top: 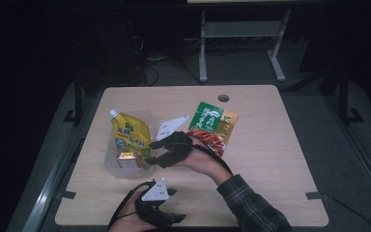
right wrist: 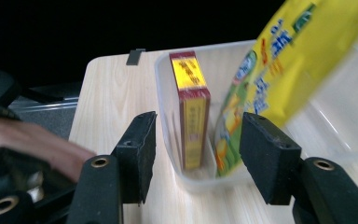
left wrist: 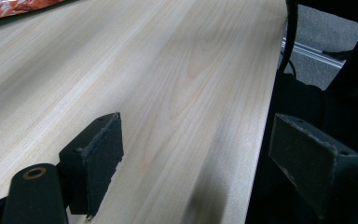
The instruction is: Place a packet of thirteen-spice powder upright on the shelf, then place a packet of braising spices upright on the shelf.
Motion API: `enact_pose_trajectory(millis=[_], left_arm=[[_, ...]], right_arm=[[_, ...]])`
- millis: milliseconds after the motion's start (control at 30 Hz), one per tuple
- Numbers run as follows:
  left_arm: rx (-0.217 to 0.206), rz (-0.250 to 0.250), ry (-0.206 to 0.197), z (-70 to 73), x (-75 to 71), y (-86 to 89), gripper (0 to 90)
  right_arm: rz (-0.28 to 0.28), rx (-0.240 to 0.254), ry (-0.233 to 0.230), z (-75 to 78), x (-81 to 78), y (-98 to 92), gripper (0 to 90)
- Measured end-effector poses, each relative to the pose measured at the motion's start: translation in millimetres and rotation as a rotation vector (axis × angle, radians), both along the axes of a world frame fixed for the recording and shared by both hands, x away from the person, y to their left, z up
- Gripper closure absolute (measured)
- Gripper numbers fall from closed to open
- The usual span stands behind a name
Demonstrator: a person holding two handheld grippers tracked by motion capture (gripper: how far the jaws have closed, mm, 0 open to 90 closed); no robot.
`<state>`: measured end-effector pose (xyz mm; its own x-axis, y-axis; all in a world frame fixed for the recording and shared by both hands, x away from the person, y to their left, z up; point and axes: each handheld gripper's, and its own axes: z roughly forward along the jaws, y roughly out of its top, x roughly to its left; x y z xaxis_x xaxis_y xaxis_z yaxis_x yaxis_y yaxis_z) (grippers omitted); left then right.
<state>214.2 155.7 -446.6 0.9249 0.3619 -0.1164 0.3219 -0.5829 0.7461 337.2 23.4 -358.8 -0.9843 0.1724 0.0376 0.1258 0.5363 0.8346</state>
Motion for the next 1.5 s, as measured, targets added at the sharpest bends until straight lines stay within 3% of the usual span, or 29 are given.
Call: enact_pose_trajectory(millis=[33,333,433,467,567,667,700,767,800,833,933,1033,1100,1333,1433,1500], left_arm=[[0.001,0.004,0.001,0.1,0.3,0.0,16.7],[-0.011,0.010,0.006,0.1,-0.7,-0.9,16.7],[0.003,0.004,0.001,1.0,0.4,0.6,16.7],[0.003,0.004,0.001,1.0,0.4,0.6,16.7],[-0.004,0.005,0.001,1.3,0.0,0.5,16.7],[-0.010,0.008,0.005,1.1,-0.2,0.2,16.7],[-0.011,0.008,0.002,1.2,0.2,0.2,16.7],[-0.012,0.008,0.003,1.1,0.6,0.4,16.7],[-0.012,0.008,0.003,1.1,0.6,0.4,16.7],[-0.012,0.011,0.006,0.9,0.9,0.5,16.7],[-0.015,0.010,0.003,1.2,1.1,0.3,16.7],[-0.011,0.009,-0.002,1.4,0.9,0.0,16.7],[-0.004,0.008,-0.004,1.3,0.8,0.0,16.7],[-0.007,0.010,-0.005,1.5,2.6,0.3,16.7],[-0.007,0.014,-0.007,1.8,2.6,0.3,16.7],[-0.007,0.013,-0.011,2.0,3.0,0.4,16.7]], right_arm=[[-0.018,0.002,0.000,-0.4,-0.7,-10.6,45.2],[-0.108,-0.001,0.011,-4.8,12.3,-42.2,46.9],[-0.183,-0.012,0.021,-9.4,26.9,-57.8,54.1],[-0.183,-0.012,0.021,-9.4,26.9,-57.8,54.1],[-0.269,-0.020,0.053,-16.8,44.0,-71.7,66.2],[-0.318,-0.029,0.058,-21.4,53.2,-78.0,72.9],[-0.365,-0.033,0.056,-26.6,62.8,-84.2,80.1],[-0.419,-0.031,0.054,-31.2,71.8,-90.4,84.7],[-0.419,-0.031,0.054,-31.2,71.8,-90.4,84.7],[-0.468,-0.031,0.047,-35.6,80.7,-97.0,88.4],[-0.539,-0.066,0.037,-40.7,94.8,-104.5,89.7],[-0.589,-0.046,0.035,-42.3,107.9,-112.0,89.8],[-0.618,-0.072,0.029,-43.4,117.1,-116.5,89.8],[-0.721,-0.065,-0.008,-44.5,147.7,-133.0,89.9],[-0.763,-0.077,0.003,-48.2,156.9,-135.7,90.0],[-0.837,-0.090,0.002,-59.2,171.1,-139.2,90.0]])
